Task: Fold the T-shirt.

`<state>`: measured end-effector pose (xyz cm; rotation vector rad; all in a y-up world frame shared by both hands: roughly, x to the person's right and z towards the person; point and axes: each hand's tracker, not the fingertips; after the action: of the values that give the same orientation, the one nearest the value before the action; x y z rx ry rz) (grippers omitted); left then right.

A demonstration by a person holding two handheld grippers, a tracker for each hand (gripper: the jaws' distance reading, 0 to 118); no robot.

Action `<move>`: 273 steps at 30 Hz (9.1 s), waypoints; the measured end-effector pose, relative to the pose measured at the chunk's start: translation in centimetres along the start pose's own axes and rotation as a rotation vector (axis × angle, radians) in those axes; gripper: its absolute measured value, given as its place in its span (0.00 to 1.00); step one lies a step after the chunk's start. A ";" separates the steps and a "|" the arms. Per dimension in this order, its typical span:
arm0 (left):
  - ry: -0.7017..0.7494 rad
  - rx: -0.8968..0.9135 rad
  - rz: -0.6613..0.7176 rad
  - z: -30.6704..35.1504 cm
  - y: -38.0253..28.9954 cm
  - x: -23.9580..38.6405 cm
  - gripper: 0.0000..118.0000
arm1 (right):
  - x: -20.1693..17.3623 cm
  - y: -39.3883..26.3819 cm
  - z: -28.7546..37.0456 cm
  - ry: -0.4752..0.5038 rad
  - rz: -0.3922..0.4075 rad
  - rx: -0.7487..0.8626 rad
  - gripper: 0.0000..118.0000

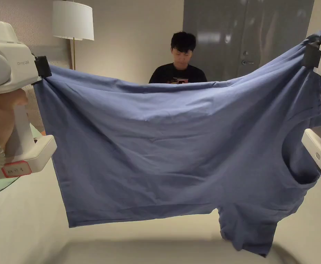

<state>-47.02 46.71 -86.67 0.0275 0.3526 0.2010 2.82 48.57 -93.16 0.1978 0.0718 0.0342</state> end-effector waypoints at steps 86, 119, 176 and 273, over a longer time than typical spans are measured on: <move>-0.049 -0.273 -0.136 43.2 -23.4 -10.7 0.00 | 4.0 -18.8 47.9 -0.083 -0.026 -0.350 0.00; -0.010 -0.825 -0.132 40.9 -34.8 -16.7 0.06 | 4.8 -25.6 49.1 -0.065 -0.019 -0.644 0.18; 0.050 -0.688 -0.086 20.0 -31.9 -11.9 0.80 | 7.8 -31.5 27.8 -0.038 -0.091 -0.834 0.83; 0.026 -1.063 -0.056 38.2 -33.8 -16.2 0.04 | 10.4 -31.1 44.1 -0.003 -0.040 -1.151 0.13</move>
<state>-42.26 10.66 -47.37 -1.0323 0.2378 0.3132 17.30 9.95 -56.90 -0.9537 0.0437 0.0313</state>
